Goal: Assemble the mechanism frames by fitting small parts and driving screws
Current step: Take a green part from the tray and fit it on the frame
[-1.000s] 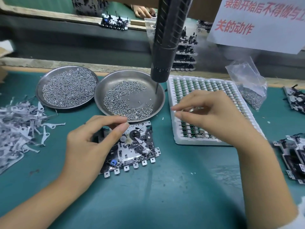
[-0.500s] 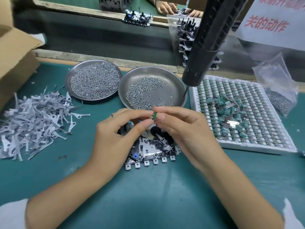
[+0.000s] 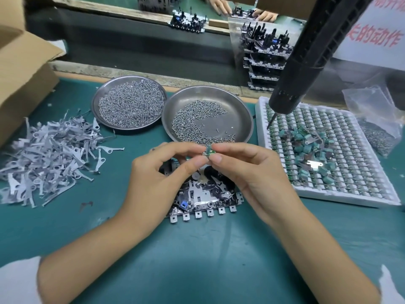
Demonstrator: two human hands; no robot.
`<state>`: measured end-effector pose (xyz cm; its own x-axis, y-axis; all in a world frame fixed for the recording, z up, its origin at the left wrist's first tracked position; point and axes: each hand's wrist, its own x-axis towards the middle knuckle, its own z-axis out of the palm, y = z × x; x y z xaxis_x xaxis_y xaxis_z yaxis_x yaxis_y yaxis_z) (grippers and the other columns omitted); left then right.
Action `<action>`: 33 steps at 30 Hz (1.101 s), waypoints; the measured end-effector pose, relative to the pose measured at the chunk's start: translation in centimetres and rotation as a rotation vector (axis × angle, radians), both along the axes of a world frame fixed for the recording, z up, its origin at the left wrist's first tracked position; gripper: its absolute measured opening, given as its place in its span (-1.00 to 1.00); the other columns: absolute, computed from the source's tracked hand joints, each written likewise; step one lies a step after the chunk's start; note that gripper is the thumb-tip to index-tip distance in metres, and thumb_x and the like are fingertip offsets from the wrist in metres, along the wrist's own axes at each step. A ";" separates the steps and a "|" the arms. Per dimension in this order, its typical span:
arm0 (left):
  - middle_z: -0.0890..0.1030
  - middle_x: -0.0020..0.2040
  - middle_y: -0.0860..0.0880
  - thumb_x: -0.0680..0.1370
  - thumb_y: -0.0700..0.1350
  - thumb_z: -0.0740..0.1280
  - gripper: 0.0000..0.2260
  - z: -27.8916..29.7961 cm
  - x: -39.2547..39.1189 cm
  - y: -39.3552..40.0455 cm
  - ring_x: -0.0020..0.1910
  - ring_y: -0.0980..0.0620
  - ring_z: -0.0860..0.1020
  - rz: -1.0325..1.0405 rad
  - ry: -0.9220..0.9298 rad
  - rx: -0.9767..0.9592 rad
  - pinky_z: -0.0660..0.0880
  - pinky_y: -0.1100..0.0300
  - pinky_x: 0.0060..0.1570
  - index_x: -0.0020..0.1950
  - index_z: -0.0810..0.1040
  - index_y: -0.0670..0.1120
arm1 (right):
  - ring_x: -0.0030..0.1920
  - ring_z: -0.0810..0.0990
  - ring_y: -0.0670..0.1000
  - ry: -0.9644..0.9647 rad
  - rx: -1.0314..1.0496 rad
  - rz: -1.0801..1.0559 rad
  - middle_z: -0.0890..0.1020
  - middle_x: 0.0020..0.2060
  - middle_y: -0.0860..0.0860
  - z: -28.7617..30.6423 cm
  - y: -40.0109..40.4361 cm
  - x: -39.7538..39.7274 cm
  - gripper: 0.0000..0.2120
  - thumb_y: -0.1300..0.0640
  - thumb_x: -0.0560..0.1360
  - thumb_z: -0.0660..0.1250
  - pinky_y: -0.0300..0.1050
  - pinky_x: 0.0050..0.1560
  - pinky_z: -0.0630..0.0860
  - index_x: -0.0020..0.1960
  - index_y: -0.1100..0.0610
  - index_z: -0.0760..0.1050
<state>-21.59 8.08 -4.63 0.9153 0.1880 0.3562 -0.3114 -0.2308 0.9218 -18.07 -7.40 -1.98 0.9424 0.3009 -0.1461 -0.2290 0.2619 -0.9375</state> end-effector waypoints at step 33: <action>0.60 -0.13 0.09 0.37 0.00 0.50 -0.70 0.6 0.1 0.6 -0.16 0.16 0.51 -0.007 -0.085 0.138 0.46 0.15 0.02 0.06 0.55 0.17 | -0.09 0.65 0.21 -0.473 -0.382 0.090 0.71 -0.19 0.07 0.3 -0.9 -0.3 -0.87 0.24 0.41 0.46 0.08 -0.01 0.57 -0.06 0.09 0.68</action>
